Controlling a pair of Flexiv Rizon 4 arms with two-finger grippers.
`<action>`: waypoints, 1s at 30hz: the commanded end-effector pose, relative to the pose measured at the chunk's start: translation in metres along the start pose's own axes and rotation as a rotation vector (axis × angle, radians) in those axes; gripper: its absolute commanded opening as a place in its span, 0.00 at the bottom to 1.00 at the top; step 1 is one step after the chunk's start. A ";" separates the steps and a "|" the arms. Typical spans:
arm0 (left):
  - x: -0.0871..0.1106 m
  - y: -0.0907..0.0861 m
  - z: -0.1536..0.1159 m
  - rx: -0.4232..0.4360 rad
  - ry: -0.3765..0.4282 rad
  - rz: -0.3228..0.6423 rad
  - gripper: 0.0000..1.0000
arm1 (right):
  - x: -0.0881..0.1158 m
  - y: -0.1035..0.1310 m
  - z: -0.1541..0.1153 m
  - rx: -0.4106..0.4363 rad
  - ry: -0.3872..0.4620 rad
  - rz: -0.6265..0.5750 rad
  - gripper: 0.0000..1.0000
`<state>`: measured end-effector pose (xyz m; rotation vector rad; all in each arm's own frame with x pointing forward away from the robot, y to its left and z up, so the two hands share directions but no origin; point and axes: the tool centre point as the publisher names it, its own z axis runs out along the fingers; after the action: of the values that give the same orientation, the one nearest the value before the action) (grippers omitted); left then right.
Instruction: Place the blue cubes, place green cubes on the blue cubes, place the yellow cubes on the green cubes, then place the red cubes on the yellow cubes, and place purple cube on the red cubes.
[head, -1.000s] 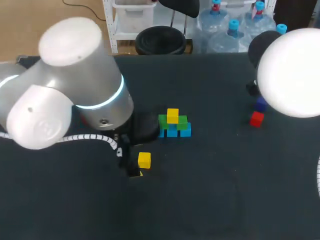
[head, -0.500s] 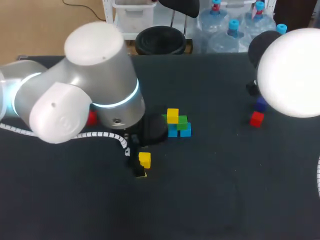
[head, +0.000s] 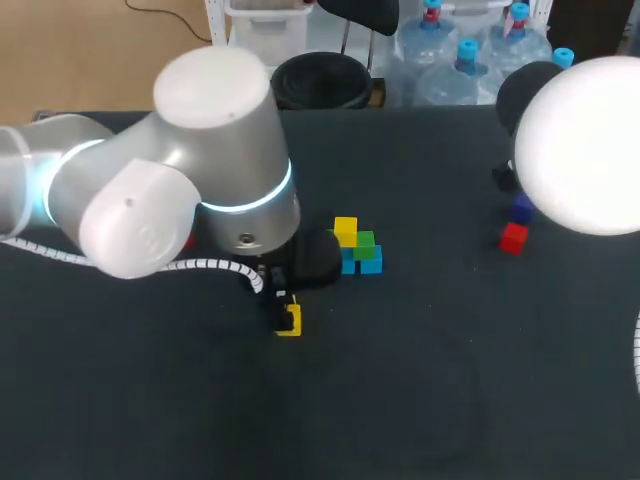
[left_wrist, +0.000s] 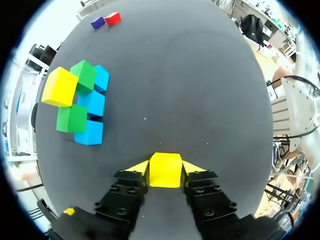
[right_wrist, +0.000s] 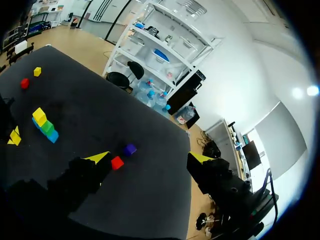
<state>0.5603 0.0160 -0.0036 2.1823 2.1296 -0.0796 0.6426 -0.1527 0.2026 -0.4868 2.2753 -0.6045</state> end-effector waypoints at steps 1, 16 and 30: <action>-0.001 0.002 -0.002 0.001 0.023 0.003 0.00 | 0.001 -0.001 0.000 -0.001 -0.004 0.001 1.00; -0.002 0.011 -0.046 -0.038 0.075 0.035 0.00 | 0.001 -0.001 0.000 -0.001 -0.004 0.001 1.00; -0.011 0.019 -0.069 -0.054 0.081 0.095 0.00 | 0.001 -0.001 0.000 -0.001 -0.004 0.001 1.00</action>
<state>0.5744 0.0136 0.0647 2.2772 2.0367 0.0709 0.6426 -0.1527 0.2026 -0.4868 2.2753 -0.6045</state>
